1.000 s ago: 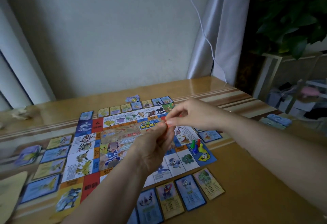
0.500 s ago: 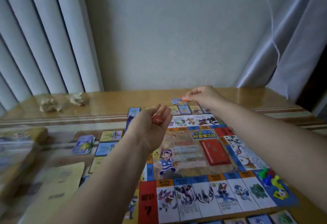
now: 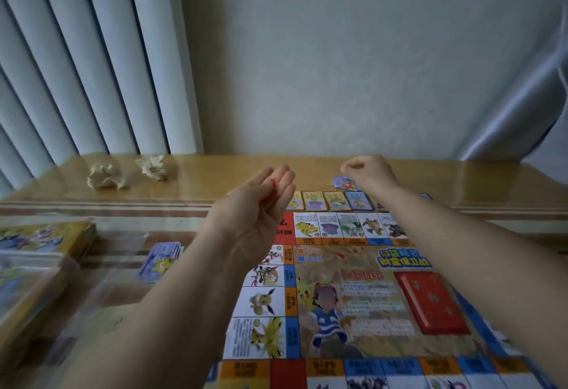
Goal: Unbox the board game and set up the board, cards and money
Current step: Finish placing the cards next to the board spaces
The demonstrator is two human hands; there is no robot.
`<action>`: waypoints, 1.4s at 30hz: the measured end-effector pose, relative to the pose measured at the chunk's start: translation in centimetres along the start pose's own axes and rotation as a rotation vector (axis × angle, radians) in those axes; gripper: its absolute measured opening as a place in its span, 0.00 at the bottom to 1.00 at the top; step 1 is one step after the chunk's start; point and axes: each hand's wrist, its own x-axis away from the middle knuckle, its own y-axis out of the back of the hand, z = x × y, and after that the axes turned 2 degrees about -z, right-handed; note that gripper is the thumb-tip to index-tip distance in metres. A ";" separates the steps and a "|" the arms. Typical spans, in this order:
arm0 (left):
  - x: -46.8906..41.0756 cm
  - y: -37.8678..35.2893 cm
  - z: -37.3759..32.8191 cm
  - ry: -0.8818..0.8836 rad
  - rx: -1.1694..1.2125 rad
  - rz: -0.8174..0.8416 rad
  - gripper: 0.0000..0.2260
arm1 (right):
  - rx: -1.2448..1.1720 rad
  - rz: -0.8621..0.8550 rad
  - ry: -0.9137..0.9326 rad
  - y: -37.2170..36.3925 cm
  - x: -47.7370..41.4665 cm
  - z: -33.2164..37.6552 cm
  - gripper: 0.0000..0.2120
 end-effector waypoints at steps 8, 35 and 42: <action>5.7 3.5 -1.2 -0.039 0.059 -0.096 0.09 | -0.066 0.597 0.410 0.5 12.1 12.7 0.09; 11.4 14.1 -6.9 -0.343 0.140 -0.165 0.19 | -0.066 0.421 0.257 -11.8 16.8 16.6 0.09; 15.1 9.0 -3.4 -0.453 -0.192 -0.041 0.17 | -0.527 0.698 0.092 -4.2 23.2 16.7 0.10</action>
